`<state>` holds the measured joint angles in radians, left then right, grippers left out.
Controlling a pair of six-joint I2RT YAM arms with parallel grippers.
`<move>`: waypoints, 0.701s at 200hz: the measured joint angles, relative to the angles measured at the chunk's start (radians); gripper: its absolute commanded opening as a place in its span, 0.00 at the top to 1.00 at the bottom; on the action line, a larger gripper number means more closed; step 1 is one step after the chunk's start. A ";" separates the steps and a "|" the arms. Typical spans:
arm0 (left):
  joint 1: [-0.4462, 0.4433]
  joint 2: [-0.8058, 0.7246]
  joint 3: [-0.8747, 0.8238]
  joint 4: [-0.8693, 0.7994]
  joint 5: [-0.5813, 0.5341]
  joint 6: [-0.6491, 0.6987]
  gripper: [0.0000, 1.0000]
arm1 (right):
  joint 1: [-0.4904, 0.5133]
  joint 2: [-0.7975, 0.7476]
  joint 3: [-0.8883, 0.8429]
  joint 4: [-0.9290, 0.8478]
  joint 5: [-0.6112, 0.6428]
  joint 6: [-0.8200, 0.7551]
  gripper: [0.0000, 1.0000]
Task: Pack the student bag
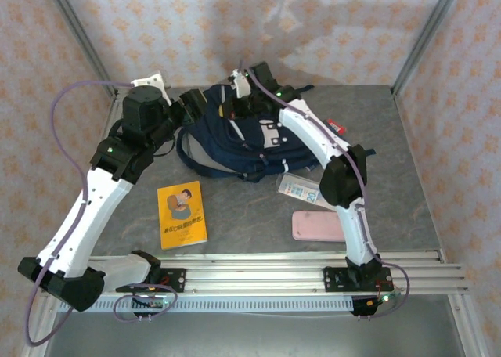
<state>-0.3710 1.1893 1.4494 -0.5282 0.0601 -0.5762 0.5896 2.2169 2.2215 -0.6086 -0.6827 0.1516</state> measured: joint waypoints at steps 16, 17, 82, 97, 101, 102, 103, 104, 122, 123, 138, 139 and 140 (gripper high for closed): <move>0.000 0.021 -0.007 -0.002 0.022 -0.002 0.34 | 0.004 0.001 -0.033 0.050 0.011 0.040 1.00; 0.000 0.023 -0.007 -0.002 0.024 -0.002 0.34 | 0.004 0.001 -0.036 0.054 0.011 0.043 1.00; 0.000 0.046 -0.025 0.001 0.099 -0.027 0.34 | 0.050 0.047 -0.020 0.141 0.056 0.117 1.00; 0.000 0.046 -0.025 0.000 0.101 -0.026 0.35 | 0.072 0.072 0.006 0.137 0.071 0.119 1.00; 0.000 0.046 -0.025 0.000 0.101 -0.025 0.35 | 0.078 0.073 0.006 0.129 0.076 0.118 1.00; 0.000 0.046 -0.025 -0.001 0.101 -0.025 0.35 | 0.079 0.073 0.006 0.128 0.077 0.118 1.00; 0.000 0.045 -0.025 -0.001 0.100 -0.024 0.35 | 0.080 0.073 0.006 0.126 0.078 0.119 1.00; 0.000 0.045 -0.025 -0.001 0.100 -0.024 0.35 | 0.082 0.073 0.006 0.123 0.080 0.118 1.00; 0.000 0.036 -0.040 -0.003 0.097 -0.020 0.35 | 0.099 0.073 0.006 0.087 0.095 0.115 1.00; 0.000 0.035 -0.042 -0.003 0.097 -0.020 0.35 | 0.099 0.073 0.006 0.086 0.096 0.114 1.00; 0.000 0.018 -0.078 -0.005 0.098 -0.016 0.35 | 0.103 0.073 0.010 0.042 0.105 0.102 0.65; 0.000 0.017 -0.080 -0.005 0.098 -0.016 0.35 | 0.103 0.073 0.010 0.039 0.106 0.101 0.64; 0.000 0.016 -0.082 -0.006 0.098 -0.016 0.35 | 0.103 0.073 0.010 0.036 0.107 0.098 0.62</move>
<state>-0.3710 1.2053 1.3678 -0.5339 0.1581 -0.5922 0.6926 2.2902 2.2318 -0.5728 -0.5758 0.2501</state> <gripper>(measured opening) 0.653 0.142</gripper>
